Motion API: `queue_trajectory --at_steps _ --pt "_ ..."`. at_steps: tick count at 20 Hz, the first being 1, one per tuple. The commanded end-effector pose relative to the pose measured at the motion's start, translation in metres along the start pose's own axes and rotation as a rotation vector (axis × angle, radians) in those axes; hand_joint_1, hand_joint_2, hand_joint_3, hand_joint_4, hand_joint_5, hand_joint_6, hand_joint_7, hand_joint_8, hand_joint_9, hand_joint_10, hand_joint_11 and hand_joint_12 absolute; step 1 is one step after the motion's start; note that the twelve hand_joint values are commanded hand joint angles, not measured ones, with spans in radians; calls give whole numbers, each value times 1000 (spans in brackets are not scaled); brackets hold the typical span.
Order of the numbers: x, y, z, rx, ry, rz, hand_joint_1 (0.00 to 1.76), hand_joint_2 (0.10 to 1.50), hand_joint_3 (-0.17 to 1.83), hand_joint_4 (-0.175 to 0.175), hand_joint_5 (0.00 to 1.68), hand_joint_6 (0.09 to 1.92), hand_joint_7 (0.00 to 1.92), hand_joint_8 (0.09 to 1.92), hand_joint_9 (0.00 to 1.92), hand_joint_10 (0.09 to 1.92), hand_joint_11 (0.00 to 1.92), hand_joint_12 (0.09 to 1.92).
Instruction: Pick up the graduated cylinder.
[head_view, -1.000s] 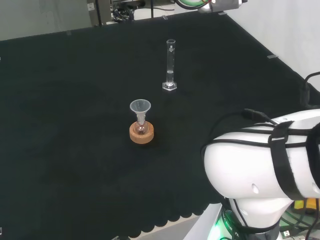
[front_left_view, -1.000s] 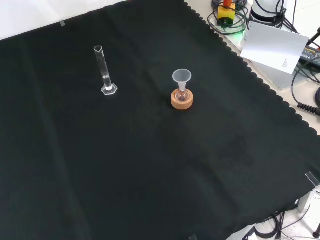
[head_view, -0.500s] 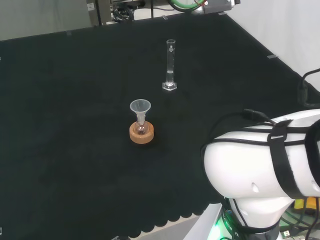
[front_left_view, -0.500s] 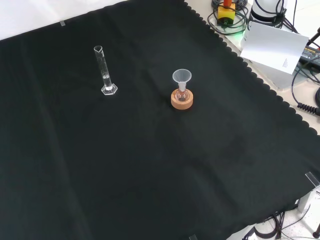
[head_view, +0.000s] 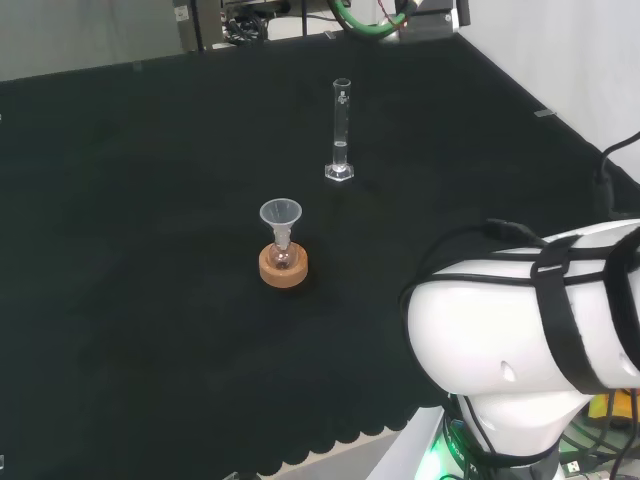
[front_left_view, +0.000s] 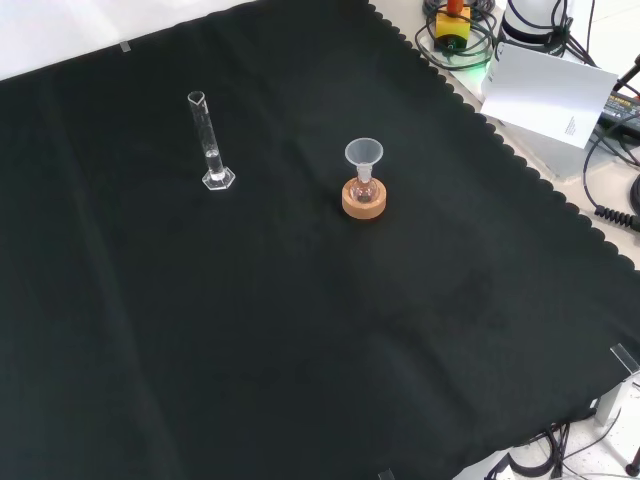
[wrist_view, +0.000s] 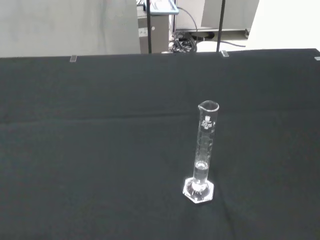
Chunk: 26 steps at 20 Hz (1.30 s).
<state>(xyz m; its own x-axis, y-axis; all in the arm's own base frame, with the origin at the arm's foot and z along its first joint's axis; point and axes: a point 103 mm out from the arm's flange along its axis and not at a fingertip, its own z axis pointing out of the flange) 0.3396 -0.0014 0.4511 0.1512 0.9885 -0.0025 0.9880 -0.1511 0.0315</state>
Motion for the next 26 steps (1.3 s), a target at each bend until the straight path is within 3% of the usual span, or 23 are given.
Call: queue_trajectory --at_steps 1,12,26 --pt "-24 38 45 16 25 3 262 1172 305 -37 248 87 76 542 236 689 80 1395" --pt "-70 121 106 32 85 -37 351 1116 284 -41 260 87 101 587 287 688 113 1394" --pt "-105 150 177 72 156 -50 426 1053 280 -41 268 87 98 605 305 677 136 1390"
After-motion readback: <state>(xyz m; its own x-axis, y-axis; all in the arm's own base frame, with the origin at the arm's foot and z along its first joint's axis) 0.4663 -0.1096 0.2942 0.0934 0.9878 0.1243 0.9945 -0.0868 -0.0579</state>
